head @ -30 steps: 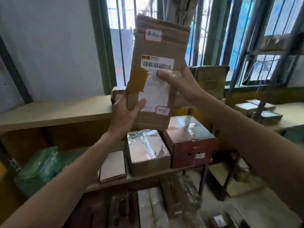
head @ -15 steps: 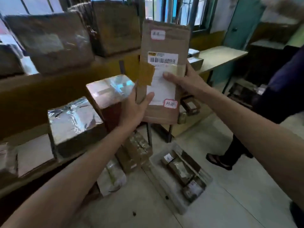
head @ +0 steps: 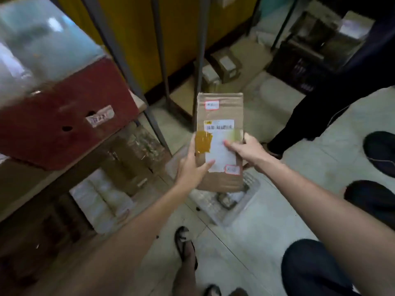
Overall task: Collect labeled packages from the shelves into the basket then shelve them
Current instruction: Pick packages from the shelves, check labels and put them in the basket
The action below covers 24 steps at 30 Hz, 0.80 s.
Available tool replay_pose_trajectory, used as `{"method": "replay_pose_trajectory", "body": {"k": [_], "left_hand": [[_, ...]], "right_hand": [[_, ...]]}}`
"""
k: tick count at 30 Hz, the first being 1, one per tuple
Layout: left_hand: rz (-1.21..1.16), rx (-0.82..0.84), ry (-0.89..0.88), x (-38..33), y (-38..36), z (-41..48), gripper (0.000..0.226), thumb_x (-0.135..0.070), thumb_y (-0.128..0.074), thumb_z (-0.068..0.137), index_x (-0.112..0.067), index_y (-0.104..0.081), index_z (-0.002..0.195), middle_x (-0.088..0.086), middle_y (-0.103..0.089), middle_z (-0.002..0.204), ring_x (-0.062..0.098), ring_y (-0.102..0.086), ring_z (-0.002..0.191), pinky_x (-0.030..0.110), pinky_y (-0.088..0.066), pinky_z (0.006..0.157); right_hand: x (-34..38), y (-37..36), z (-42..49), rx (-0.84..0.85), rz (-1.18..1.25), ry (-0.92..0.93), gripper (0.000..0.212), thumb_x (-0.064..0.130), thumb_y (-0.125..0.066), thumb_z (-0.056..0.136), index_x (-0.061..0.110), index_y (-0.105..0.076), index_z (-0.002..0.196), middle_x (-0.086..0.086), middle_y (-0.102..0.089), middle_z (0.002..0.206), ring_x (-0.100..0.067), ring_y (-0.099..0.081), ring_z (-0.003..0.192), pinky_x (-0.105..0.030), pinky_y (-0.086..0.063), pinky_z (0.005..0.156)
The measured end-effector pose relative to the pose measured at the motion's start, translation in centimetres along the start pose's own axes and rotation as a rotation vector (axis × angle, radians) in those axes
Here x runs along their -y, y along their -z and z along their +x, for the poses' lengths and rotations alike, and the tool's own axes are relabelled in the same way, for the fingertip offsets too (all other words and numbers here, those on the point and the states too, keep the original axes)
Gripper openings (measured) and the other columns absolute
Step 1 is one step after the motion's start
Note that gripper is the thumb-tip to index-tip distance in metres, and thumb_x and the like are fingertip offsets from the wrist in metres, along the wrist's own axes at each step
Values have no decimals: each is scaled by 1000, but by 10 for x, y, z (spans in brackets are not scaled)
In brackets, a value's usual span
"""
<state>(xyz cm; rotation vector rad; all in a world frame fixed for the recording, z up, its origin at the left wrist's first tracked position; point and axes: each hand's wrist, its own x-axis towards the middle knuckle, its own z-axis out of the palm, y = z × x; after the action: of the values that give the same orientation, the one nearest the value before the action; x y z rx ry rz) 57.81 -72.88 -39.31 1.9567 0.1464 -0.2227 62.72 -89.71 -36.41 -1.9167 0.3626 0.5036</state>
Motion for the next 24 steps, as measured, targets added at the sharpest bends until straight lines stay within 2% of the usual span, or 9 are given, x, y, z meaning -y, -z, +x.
{"method": "replay_pose_trajectory", "body": {"k": [3,5,7,11,13,15,19,22,24], "left_hand": [[38,100,141,54,-35,21,82,-27,-68,79,-33,-17,144,-13,-61,111,10,-60,101,17,-47,86],[38,129,220,87,-58,28,79,-24,-69,79,-31,-20,142,-7,-64,112,11,-64,94,31,-52,86],[-3,139,286,118,-81,33,76,-20,-67,81,-32,-21,140,-6,-64,114,2,-63,89,24,-54,81],[-106,97,427,185,-123,50,84,-15,-61,86,-33,-3,144,-8,-56,123,11,-59,104,36,-50,91],[-15,84,401,214,-137,55,86,-22,-62,86,-29,-1,146,-18,-52,119,7,-57,101,24,-46,85],[134,89,314,241,-147,59,80,-24,-64,84,-22,-14,146,-19,-50,122,11,-55,99,17,-42,85],[596,142,80,308,-159,71,46,-14,-70,73,-12,-59,118,12,-61,117,35,-51,116,49,-33,101],[828,220,37,361,-164,82,40,-25,-71,73,-13,-63,111,15,-55,128,37,-43,127,67,-23,101],[905,278,55,391,-165,86,46,-36,-60,82,-16,-55,123,16,-39,144,34,-27,138,64,-12,107]], "right_hand": [[-58,-9,39,69,-58,-56,39,29,-70,81,19,-54,116,0,-64,114,-17,-62,98,-29,-51,85],[-93,-15,64,116,-87,-72,39,29,-71,81,23,-53,115,5,-63,108,-8,-60,87,-12,-47,69],[-126,-24,91,183,-118,-89,43,29,-70,81,26,-50,119,8,-61,108,-4,-58,86,-8,-44,63],[-201,-48,147,301,-133,-110,56,31,-68,83,25,-39,130,1,-60,125,-15,-60,106,-37,-49,93],[-239,-55,174,337,-146,-137,62,33,-68,82,24,-36,135,0,-61,125,-18,-62,108,-41,-50,95],[-274,-62,200,382,-189,-152,68,32,-69,82,25,-33,139,-1,-63,122,-17,-64,104,-32,-52,90],[-326,-91,253,549,-281,-187,74,31,-70,81,27,-29,142,-9,-61,125,-25,-63,107,-46,-50,93],[-354,-125,290,611,-377,-168,76,37,-69,81,31,-27,144,-6,-60,127,-24,-62,106,-39,-51,92],[-369,-149,308,638,-426,-160,80,41,-68,81,33,-23,146,-1,-60,119,-21,-62,100,-26,-52,78]]}}
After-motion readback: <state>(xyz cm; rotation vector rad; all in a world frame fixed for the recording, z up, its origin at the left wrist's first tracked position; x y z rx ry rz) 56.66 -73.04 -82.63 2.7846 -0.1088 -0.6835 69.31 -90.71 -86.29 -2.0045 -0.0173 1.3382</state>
